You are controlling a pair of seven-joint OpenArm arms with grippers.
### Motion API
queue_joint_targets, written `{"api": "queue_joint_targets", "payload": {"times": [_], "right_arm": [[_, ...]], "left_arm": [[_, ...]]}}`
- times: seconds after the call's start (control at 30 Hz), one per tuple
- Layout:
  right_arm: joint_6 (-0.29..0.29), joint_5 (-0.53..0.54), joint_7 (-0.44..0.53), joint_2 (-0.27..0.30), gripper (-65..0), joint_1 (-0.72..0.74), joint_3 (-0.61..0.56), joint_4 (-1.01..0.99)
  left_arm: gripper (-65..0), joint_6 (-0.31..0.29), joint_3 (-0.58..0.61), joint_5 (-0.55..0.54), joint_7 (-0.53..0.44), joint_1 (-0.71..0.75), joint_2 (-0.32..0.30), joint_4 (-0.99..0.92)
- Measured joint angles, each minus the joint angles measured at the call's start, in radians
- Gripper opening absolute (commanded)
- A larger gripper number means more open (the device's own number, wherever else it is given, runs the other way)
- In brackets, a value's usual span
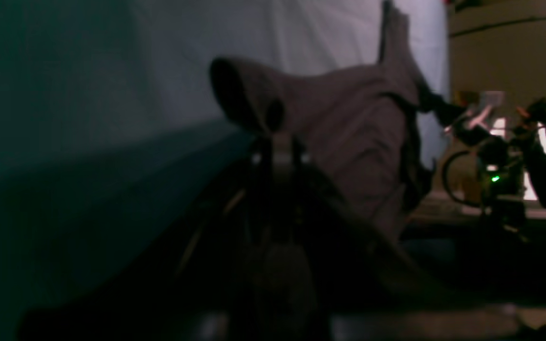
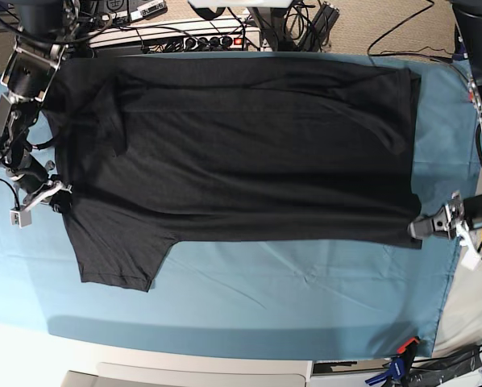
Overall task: Fold the T-shirt properly
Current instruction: 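Lift the hem with both grippers and fold it toward the shoulder edge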
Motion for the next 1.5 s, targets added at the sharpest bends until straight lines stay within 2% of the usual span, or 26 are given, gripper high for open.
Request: {"api": "queue_joint_targets", "payload": {"times": [0.27,0.4,0.5,0.6,0.83,1.13,1.5], "right_arm": [[0.004,0.001,-0.018,0.056,-65.0,-0.093,-0.003,0.073],[0.005,0.043,-0.025,0.086,-65.0,-0.113,-0.003,0.074],[0.005,0.085,-0.087,0.106,-65.0,-0.123,-0.003,0.074],[0.005,0.132,-0.139,0.113,-65.0,-0.123,-0.003,0.074],[0.008,0.14,-0.148,0.124,-65.0,-0.123,-0.003,0.075],[0.007,0.14,-0.193,0.128,-65.0,-0.123,-0.003,0.075],[0.008,0.162,-0.222,0.176,-65.0,-0.176,-0.003,0.076]], "left_arm": [[-65.0,-0.001,0.0,-0.001,0.033,0.051,-0.022,0.001],[-65.0,-0.001,0.0,-0.001,0.033,0.068,-0.031,0.005],[-65.0,-0.001,0.0,0.0,0.033,0.07,-0.044,0.009],[-65.0,-0.001,0.0,-0.001,0.033,0.07,-0.063,0.019],[-65.0,-0.001,0.0,-0.008,0.033,0.102,-0.094,0.058],[-65.0,-0.002,0.003,-0.007,0.035,0.211,-0.086,0.085],[-65.0,-0.002,0.003,-0.008,0.032,0.298,-0.086,0.238]]}}
